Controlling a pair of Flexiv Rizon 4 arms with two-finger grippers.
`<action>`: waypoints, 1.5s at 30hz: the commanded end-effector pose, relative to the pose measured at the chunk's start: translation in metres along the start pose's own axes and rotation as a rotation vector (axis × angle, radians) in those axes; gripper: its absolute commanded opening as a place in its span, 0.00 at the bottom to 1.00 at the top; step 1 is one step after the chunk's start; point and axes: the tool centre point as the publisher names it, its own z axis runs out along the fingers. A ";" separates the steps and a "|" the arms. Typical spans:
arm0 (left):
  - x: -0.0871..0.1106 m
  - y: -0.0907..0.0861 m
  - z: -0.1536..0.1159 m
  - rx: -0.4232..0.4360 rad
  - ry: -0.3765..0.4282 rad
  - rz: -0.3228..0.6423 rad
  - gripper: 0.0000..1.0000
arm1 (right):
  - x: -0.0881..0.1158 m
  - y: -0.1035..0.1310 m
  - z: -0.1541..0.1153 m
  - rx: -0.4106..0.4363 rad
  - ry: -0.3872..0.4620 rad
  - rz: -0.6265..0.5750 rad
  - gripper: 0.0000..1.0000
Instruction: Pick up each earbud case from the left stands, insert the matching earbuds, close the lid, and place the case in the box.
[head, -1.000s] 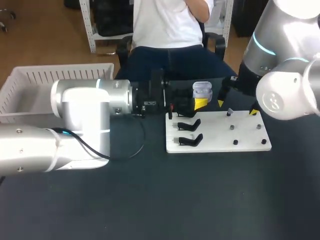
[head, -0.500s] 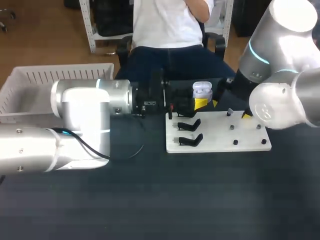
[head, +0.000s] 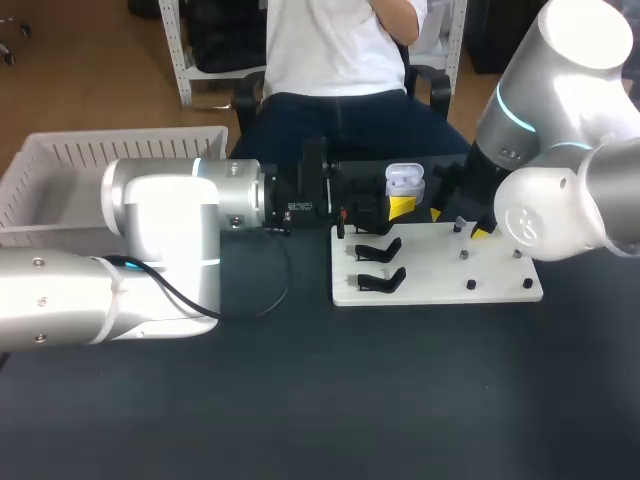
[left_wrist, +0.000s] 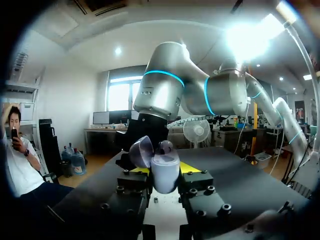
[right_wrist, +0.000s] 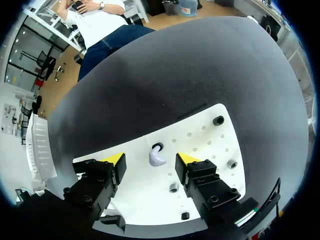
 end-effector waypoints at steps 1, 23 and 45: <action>0.001 -0.001 0.000 -0.006 -0.006 0.004 0.00 | -0.001 0.001 0.000 0.007 0.000 0.007 0.45; 0.001 -0.001 0.000 -0.006 -0.006 0.004 0.00 | 0.001 -0.004 -0.002 0.010 0.010 0.025 0.44; 0.001 -0.001 0.000 -0.006 -0.006 0.004 0.00 | -0.002 -0.003 0.000 0.009 0.012 0.031 0.25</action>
